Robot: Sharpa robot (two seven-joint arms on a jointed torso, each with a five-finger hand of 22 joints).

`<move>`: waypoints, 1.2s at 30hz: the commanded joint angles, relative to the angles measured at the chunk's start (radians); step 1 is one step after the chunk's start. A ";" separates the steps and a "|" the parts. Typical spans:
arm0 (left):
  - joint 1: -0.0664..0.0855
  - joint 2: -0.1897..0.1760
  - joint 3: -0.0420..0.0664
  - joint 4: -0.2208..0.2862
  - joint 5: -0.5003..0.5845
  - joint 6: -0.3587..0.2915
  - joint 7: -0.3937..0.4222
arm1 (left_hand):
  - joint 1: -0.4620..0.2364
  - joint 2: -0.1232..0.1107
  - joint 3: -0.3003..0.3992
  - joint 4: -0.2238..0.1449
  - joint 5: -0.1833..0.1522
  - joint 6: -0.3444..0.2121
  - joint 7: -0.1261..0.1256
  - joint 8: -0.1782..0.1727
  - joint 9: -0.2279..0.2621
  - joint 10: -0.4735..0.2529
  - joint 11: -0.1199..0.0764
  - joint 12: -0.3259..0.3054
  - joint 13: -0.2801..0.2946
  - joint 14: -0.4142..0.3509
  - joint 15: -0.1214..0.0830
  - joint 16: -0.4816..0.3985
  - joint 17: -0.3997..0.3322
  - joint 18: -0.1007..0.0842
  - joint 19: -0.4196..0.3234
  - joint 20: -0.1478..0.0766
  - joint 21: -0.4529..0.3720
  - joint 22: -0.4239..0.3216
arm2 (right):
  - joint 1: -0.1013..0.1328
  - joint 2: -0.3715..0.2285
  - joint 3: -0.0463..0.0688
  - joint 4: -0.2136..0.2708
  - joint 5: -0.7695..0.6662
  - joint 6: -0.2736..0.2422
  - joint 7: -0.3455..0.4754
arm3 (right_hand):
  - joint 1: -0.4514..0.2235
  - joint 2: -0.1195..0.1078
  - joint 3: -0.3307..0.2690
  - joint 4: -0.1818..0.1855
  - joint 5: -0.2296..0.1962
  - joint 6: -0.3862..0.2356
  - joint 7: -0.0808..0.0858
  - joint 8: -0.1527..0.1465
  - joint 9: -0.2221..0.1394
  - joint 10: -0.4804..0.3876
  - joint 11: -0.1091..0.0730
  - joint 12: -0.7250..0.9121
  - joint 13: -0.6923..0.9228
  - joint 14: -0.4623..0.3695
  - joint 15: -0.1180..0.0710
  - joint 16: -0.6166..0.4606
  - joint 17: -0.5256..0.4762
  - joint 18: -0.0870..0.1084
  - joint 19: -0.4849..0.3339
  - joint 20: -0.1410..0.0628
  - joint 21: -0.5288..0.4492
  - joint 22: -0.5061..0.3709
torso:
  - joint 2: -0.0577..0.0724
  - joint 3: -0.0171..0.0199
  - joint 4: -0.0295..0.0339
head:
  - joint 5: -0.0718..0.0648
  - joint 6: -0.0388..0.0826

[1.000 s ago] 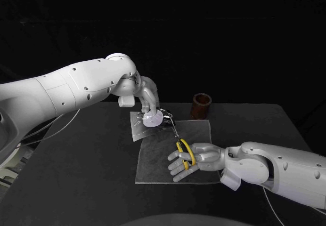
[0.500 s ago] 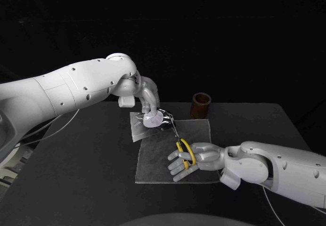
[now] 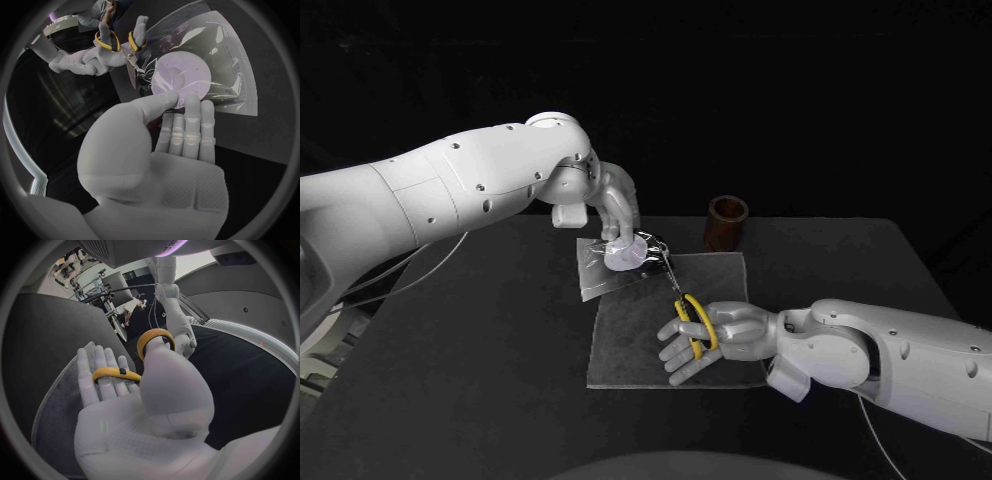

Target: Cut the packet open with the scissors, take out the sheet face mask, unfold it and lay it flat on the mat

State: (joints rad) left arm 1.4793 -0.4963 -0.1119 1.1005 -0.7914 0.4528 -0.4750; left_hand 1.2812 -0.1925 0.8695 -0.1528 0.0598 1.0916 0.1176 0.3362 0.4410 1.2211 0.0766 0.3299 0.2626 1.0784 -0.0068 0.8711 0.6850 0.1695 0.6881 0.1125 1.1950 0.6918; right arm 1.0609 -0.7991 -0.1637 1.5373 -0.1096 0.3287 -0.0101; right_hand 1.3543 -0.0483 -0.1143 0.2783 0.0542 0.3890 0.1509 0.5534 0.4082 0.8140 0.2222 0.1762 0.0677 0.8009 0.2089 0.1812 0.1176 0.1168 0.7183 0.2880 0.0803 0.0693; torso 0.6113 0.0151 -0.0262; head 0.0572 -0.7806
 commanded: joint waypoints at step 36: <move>-0.003 -0.019 0.001 0.037 0.037 0.034 0.002 | -0.004 0.006 0.011 0.002 0.003 0.005 -0.001 0.002 0.005 0.099 -0.036 0.007 0.050 -0.001 -0.006 0.007 -0.003 0.014 0.004 0.000 0.004 0.001 | 0.001 0.000 0.002 -0.002 -0.035 -0.067 0.041 | 0.043 0.063 -0.069 -0.027 -0.006 0.106 0.136 0.020 -0.060 0.120 0.001 0.017 -0.002 0.074 -0.023 0.043 0.011 0.055 0.051 0.001 0.018 0.002 | 0.001 -0.0001 0.0004 | -0.017 0.002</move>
State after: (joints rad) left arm 1.4772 -0.5169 -0.1115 1.1333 -0.7685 0.4681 -0.4772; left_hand 1.2761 -0.1978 0.8736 -0.1485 0.0579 1.0894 0.1156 0.3323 0.4442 1.2211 0.0766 0.3318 0.2629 1.0770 -0.0046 0.8751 0.6835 0.1711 0.6881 0.1126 1.1948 0.6917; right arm 1.0610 -0.7997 -0.1635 1.5352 -0.1392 0.2657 0.0128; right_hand 1.4008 0.0058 -0.1810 0.2507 0.0542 0.4902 0.1570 0.5730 0.3492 0.9114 0.2055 0.1953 0.0666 0.8710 0.1858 0.2209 0.1273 0.1238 0.7629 0.2898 0.0918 0.0711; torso 0.6117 0.0148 -0.0256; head 0.0399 -0.7770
